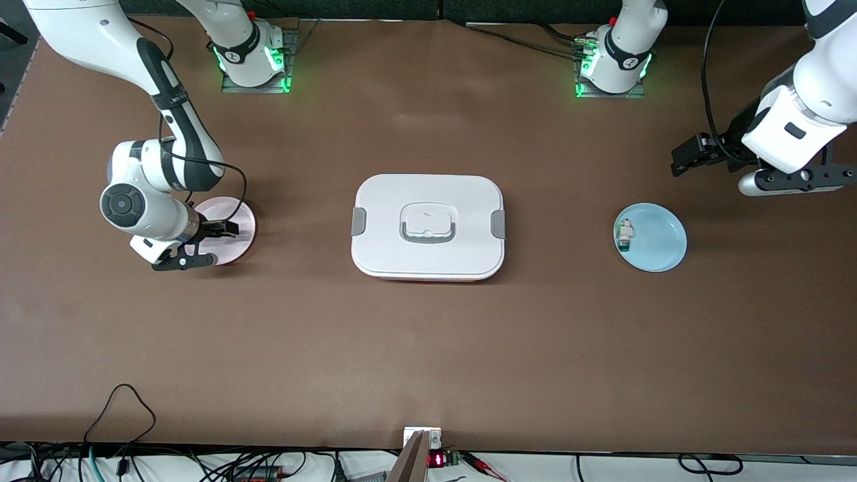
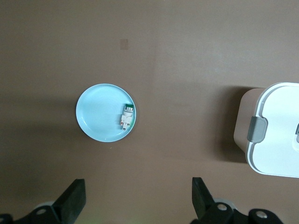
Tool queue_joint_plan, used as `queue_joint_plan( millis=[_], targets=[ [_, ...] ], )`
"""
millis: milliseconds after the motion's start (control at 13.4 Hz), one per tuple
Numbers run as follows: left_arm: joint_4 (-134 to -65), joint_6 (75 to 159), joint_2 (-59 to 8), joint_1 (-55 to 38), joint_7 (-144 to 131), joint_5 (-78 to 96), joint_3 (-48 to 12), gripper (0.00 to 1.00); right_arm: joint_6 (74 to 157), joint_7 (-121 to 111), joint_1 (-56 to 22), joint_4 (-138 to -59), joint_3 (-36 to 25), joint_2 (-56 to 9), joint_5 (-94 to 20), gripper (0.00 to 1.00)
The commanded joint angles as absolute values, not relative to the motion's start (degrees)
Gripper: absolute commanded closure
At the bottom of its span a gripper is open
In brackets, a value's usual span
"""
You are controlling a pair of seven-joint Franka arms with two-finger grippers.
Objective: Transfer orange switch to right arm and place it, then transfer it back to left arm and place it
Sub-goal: 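Close the right gripper on the orange switch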
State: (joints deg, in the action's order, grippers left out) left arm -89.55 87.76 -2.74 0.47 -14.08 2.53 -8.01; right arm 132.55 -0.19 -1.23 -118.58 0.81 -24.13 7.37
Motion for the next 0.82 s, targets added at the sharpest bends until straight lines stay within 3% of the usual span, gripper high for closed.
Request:
queue_joint_plan(
  millis=[0, 745],
  targets=[
    [-88.6, 87.5, -3.0, 0.8, -12.7, 2.5, -8.2, 0.0, 132.7, 0.3, -0.9, -118.9, 1.0, -24.0, 8.4, 0.0],
    [-88.6, 87.5, -3.1, 0.9, -12.4, 2.5, -8.2, 0.0, 132.6, 0.2, -0.4, -120.8, 0.9, -24.2, 8.6, 0.0]
  ],
)
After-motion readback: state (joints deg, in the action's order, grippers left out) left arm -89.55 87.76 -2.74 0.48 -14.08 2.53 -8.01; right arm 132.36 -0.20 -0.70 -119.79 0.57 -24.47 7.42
